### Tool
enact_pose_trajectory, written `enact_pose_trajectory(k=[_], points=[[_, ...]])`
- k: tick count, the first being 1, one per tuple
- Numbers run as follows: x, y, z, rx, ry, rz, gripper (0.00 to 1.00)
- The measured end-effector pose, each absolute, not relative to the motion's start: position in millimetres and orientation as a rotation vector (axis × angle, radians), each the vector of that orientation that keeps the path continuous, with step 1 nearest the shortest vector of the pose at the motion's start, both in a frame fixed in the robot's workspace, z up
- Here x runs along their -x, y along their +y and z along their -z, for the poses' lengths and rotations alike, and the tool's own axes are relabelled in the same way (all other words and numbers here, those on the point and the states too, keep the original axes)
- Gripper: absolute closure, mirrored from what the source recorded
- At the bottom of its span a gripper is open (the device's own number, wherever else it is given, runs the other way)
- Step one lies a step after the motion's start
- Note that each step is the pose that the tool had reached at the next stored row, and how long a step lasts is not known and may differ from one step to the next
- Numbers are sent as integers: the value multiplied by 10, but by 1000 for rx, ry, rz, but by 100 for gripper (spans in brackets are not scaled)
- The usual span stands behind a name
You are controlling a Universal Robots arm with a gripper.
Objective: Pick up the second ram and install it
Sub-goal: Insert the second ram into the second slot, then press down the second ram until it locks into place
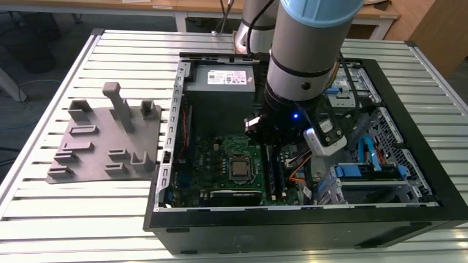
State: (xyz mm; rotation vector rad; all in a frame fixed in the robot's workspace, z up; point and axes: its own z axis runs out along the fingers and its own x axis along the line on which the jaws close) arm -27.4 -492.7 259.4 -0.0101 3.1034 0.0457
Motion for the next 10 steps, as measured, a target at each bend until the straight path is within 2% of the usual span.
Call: enact_pose_trajectory(k=[10], points=[[274, -4926, -2595, 10, 3103, -46, 93]])
